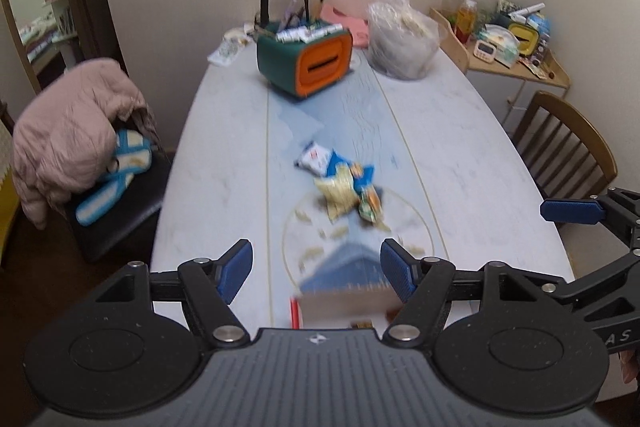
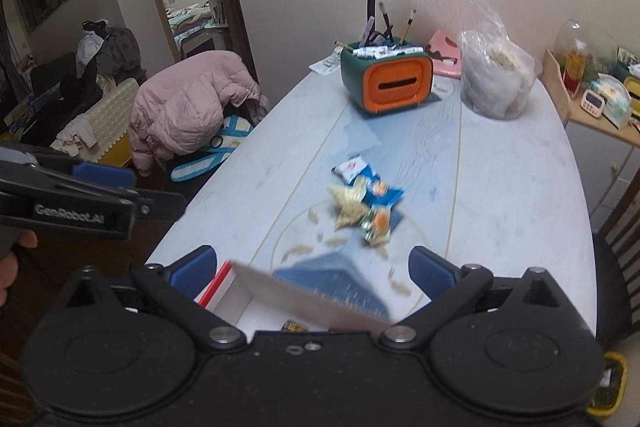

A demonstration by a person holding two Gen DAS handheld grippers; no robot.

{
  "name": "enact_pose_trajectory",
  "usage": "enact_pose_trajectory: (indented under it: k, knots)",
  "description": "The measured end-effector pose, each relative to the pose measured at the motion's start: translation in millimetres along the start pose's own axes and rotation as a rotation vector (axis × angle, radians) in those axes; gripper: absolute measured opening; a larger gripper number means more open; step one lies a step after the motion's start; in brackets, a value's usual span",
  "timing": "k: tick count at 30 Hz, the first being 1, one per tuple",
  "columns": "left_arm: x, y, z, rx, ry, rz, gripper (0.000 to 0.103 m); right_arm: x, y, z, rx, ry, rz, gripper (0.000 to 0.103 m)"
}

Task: Organize snacks
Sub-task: 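Move both tools to the loose snacks on the table beyond the box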

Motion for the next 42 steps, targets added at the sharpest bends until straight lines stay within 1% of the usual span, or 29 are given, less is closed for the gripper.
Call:
enact_pose_trajectory:
  k: [4,7,11,15,20,24,29,36,42]
  knots:
    - [2,15,26,0.013,0.018,0.012,0.07,13,18,21,0.007,-0.004,-0.006,0.103]
    - [5,35,39,0.0,0.027,0.013,0.07,23,35,35,0.01,-0.013,-0.014,0.103]
    - [6,73,50,-0.039,0.031,0.02,0.07,40,62,47,-0.01,-0.024,-0.018,0.103]
    - [4,116,56,-0.099,0.013,0.015,0.07,54,94,48,-0.056,-0.037,-0.01,0.103]
    - [6,171,51,-0.194,-0.018,0.02,0.07,66,135,35,-0.131,-0.056,0.002,0.103]
    - [8,212,41,-0.266,-0.057,0.024,0.07,77,169,20,-0.195,-0.055,0.006,0.102]
    - [11,256,27,-0.336,-0.099,0.044,0.07,93,209,-2,-0.267,-0.034,0.003,0.101]
    - [14,307,9,-0.421,-0.156,0.058,0.07,110,249,-28,-0.342,-0.005,0.004,0.099]
    - [20,335,-2,-0.463,-0.162,0.062,0.07,109,272,-43,-0.384,-0.015,0.021,0.095]
Point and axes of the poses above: each gripper's, at about its wrist camera, not at the fingertips, and y roughly the way its jaws point, x to its right, z to its top, the point moved 4 cm from there along y, roughly the way its jaws point, and after that the axes turned 10 degrees about x, right-handed, at the moved point
